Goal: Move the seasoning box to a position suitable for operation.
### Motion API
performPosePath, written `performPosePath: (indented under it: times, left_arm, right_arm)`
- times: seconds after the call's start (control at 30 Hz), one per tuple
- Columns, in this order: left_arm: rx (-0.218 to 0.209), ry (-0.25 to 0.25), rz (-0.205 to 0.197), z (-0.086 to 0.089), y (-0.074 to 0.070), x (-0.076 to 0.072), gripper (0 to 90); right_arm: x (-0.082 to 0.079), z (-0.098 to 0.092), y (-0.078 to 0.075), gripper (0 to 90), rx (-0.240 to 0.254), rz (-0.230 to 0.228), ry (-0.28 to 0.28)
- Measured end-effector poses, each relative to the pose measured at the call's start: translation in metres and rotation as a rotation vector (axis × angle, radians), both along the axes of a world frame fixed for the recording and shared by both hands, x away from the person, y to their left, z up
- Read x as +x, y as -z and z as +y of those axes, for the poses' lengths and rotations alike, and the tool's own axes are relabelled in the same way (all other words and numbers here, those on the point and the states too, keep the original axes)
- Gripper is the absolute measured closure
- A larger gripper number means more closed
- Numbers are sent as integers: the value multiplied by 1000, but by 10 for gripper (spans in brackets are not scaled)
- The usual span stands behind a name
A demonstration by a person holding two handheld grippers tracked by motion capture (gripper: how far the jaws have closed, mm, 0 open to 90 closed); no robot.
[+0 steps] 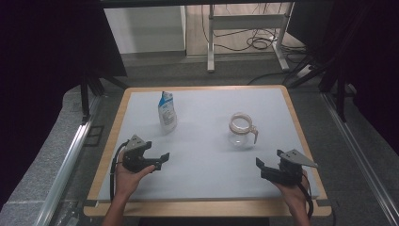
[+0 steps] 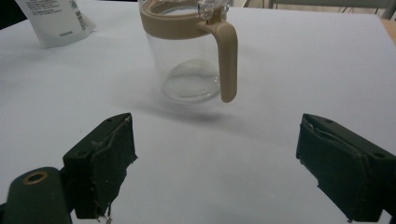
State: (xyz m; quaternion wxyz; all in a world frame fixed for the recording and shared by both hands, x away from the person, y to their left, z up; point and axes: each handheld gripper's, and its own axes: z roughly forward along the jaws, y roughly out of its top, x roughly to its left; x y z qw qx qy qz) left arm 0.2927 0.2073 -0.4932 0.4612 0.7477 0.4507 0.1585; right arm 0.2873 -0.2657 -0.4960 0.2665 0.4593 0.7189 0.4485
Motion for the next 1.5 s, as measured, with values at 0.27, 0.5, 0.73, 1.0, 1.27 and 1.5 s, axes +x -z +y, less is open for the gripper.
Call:
performPosePath:
  times: [0.27, 0.5, 0.73, 1.0, 1.27, 1.5]
  left_arm:
    - [39, 14, 19, 2, 9, 5, 143]
    - [22, 2, 8, 7, 7, -4, 152]
    - [34, 12, 3, 9, 7, -8, 151]
    - [33, 6, 2, 11, 7, -9, 150]
    - [33, 12, -12, 9, 4, -13, 149]
    - [31, 8, -10, 11, 4, -12, 149]
  right_arm:
    - [8, 5, 2, 121, -13, 21, -2]
    - [5, 14, -16, 121, -36, -13, -14]
    - [27, 26, -58, 119, -21, -88, -46]
    - [77, 41, -72, 98, -57, -54, -82]
    - [104, 59, -68, 70, -93, 13, -132]
    - [122, 69, -59, 59, -118, 71, -151]
